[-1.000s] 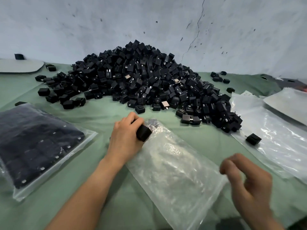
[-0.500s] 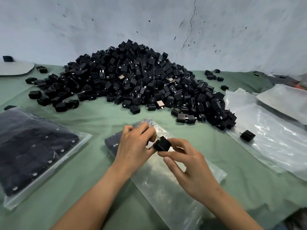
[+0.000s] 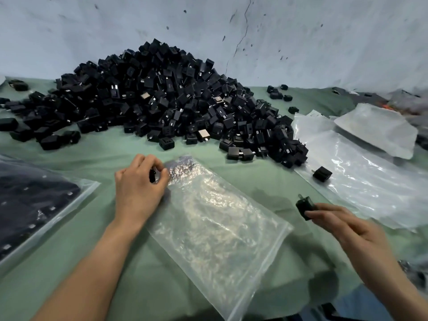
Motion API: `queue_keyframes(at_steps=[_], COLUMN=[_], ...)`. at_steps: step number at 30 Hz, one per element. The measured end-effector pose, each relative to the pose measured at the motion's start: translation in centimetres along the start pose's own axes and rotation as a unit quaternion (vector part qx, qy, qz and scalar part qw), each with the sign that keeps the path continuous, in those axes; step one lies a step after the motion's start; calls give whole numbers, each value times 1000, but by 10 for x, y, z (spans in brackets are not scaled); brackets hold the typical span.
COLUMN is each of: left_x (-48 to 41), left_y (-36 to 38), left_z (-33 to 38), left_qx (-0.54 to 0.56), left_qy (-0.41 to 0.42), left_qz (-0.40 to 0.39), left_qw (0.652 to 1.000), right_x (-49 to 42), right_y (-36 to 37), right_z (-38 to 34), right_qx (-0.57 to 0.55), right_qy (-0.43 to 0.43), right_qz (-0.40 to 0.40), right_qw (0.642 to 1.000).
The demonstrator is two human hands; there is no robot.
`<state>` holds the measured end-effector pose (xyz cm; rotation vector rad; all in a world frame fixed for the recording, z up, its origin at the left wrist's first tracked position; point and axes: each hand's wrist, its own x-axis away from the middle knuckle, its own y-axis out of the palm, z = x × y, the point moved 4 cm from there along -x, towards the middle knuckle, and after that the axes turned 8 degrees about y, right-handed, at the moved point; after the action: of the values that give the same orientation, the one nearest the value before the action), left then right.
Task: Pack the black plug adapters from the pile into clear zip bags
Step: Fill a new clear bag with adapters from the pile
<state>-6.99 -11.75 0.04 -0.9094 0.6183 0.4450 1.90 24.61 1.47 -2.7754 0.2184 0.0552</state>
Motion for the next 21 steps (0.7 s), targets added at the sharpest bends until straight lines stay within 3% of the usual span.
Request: queue_keyframes(at_steps=[3, 7, 9, 14, 21], left_x=[-1, -2, -2, -3, -1], left_y=[-1, 0, 0, 2, 3], left_z=[-6, -18, -21, -24, -38], left_qx=[3, 0, 2, 3, 14], left_qy=[-26, -61, -73, -84, -124], left_qz=[13, 17, 12, 20, 22], left_qw=[1000, 998, 997, 996, 992], right_x=[14, 37, 43, 45, 29], right_y=[-5, 11, 22, 53, 119], right_z=[-15, -21, -18, -14, -8], right_qx=[178, 235, 234, 182, 233], right_qy=[-96, -111, -127, -171, -179], right_qz=[-66, -193, -204, -137, -257], right_qw=[977, 946, 942, 959, 921])
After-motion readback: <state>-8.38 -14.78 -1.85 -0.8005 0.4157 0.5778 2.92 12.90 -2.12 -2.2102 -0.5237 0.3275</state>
